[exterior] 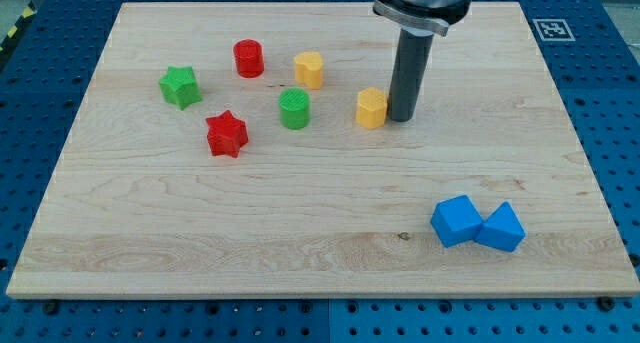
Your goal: Move the blue cube towards the yellow hexagon
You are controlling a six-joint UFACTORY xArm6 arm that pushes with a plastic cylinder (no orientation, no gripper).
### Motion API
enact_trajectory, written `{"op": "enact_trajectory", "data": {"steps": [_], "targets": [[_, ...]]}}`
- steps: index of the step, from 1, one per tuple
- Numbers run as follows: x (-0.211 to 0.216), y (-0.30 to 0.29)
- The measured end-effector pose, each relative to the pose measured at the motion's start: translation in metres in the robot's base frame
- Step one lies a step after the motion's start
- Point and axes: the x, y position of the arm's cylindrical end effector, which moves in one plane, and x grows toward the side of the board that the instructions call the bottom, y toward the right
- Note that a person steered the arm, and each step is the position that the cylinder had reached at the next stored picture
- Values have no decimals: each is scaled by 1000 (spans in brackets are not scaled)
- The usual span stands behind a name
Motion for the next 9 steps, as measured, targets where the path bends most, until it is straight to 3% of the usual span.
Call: {"op": "enact_trajectory", "data": {"steps": [2,5,7,9], "targets": [[12,20],[168,175],[207,137],[206,86]]}}
